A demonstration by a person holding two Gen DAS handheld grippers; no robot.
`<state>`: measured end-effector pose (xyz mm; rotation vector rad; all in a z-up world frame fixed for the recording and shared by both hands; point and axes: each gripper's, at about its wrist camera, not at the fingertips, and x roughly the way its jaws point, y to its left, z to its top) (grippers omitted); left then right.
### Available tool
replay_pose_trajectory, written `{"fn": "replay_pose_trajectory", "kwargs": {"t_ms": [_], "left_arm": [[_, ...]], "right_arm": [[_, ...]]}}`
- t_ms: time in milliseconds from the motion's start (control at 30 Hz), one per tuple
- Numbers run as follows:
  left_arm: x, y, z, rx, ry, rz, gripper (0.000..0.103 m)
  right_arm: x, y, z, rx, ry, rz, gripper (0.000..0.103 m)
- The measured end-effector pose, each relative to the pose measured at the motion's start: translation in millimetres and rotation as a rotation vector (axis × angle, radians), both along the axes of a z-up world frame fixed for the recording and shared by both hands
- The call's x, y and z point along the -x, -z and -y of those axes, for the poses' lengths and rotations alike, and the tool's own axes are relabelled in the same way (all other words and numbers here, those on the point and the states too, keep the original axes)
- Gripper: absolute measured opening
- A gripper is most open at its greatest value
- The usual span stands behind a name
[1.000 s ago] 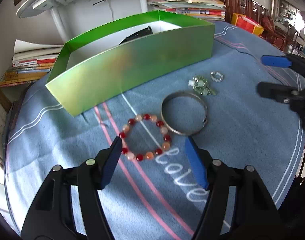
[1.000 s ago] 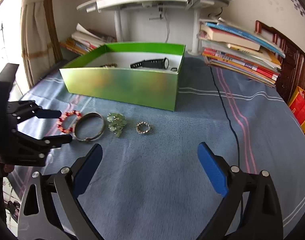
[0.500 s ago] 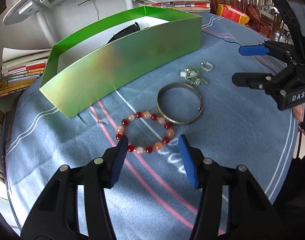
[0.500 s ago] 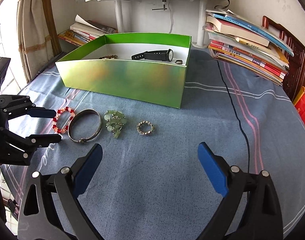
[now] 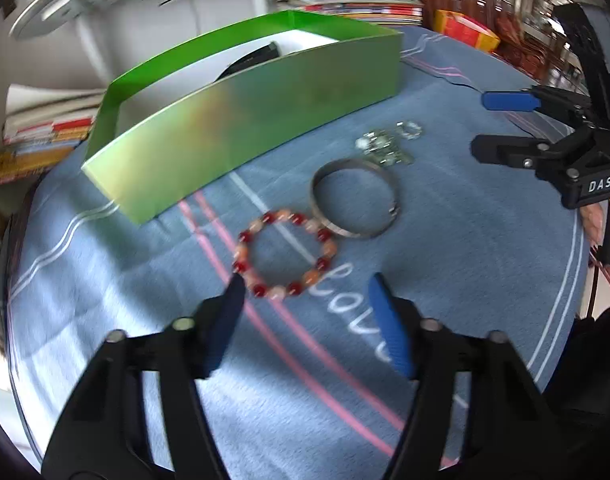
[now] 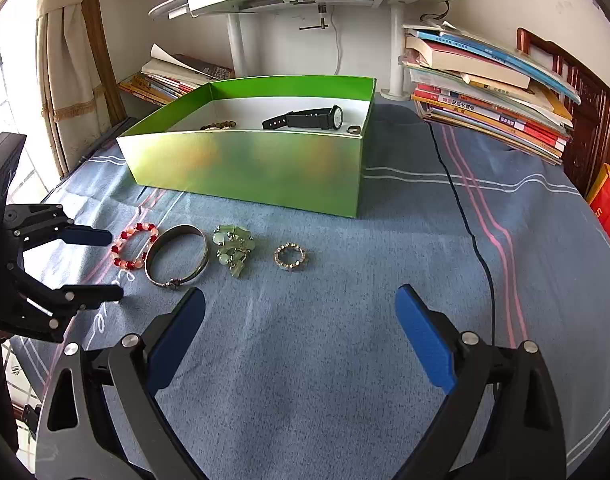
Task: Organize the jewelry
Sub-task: 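Lower the left tool onto the red bead bracelet and close on it, then lift the red bead bracelet with the left tool while the right tool grasps the silver stone ring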
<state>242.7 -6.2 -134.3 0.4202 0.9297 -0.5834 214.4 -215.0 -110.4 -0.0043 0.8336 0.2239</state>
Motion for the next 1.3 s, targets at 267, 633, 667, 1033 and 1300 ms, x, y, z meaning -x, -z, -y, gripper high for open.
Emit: {"fn": "replay_pose_trajectory", "kwargs": {"t_ms": [267, 633, 667, 1033, 1300], "left_arm": [[-5.1, 0.3, 13.1, -0.013, 0.077, -0.027, 0.040], [2.5, 1.1, -7.9, 0.075, 0.032, -0.078, 0.016], [1.8, 0.5, -11.3, 0.080, 0.011, -0.081, 0.009], [8.5, -8.3, -29.7, 0.196, -0.225, 0.024, 0.008], [40.5, -61.0, -74.8, 0.483, -0.431, 0.187, 0.008]], "right_arm": [[1.9, 5.6, 2.0, 0.000, 0.006, -0.016, 0.094], [-0.4, 6.7, 0.5, 0.001, 0.000, -0.020, 0.094], [-0.8, 7.0, 0.1, 0.002, 0.000, -0.021, 0.094], [-4.7, 3.1, -5.2, 0.015, -0.003, -0.003, 0.094], [-34.9, 13.5, -16.3, 0.091, -0.014, -0.035, 0.094]]}}
